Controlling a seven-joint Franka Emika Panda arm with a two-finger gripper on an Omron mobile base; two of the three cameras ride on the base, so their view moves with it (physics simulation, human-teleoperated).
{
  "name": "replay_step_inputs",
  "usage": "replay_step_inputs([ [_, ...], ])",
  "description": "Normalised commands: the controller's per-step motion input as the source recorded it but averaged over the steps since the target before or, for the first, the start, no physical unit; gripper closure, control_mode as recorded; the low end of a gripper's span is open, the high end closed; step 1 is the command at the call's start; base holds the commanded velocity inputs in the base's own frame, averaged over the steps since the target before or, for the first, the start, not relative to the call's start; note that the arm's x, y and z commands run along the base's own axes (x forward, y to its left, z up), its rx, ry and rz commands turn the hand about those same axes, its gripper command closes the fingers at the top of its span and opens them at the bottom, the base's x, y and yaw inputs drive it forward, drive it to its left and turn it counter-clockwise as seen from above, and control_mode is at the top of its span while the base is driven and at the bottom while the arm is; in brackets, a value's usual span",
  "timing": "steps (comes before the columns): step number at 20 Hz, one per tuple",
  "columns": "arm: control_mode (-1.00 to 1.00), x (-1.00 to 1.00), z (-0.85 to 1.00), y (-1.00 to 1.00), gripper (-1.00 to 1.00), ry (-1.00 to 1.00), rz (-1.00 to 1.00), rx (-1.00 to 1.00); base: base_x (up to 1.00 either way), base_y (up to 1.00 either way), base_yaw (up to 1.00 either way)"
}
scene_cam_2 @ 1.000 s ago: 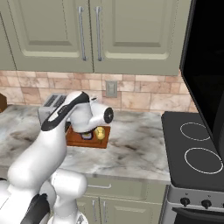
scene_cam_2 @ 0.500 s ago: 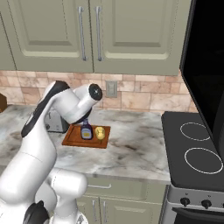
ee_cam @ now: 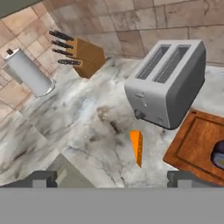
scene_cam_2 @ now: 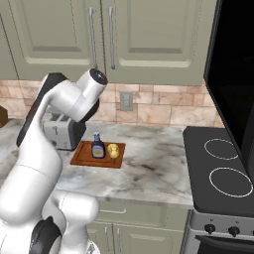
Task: Retrieve the reheated potato from the microwave, then place the potato, cheese, and condiment on the cutting board.
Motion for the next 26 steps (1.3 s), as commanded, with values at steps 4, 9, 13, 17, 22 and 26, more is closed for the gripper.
replay_step_inputs([
  [4, -1.00, -0.19, 0.05, 0.13, -1.00, 0.40, -0.13, -0.09, 0.00, 0.00, 0.00],
  [9, -1.00, -0.22, 0.00, 0.15, -1.00, 0.41, -0.13, -0.09, 0.00, 0.00, 0.00],
  [13, -1.00, -0.29, 0.00, 0.21, -1.00, 0.37, -0.06, -0.08, 0.00, 0.00, 0.00],
  [17, -1.00, -0.30, -0.06, 0.20, -1.00, 0.34, -0.01, -0.04, 0.00, 0.00, 0.00],
  [22, -1.00, -0.26, -0.20, 0.16, -1.00, 0.15, 0.00, -0.06, 0.00, 0.00, 0.00],
  [26, -1.00, -0.28, -0.28, 0.09, -1.00, -0.18, 0.00, -0.22, 0.00, 0.00, 0.00],
])
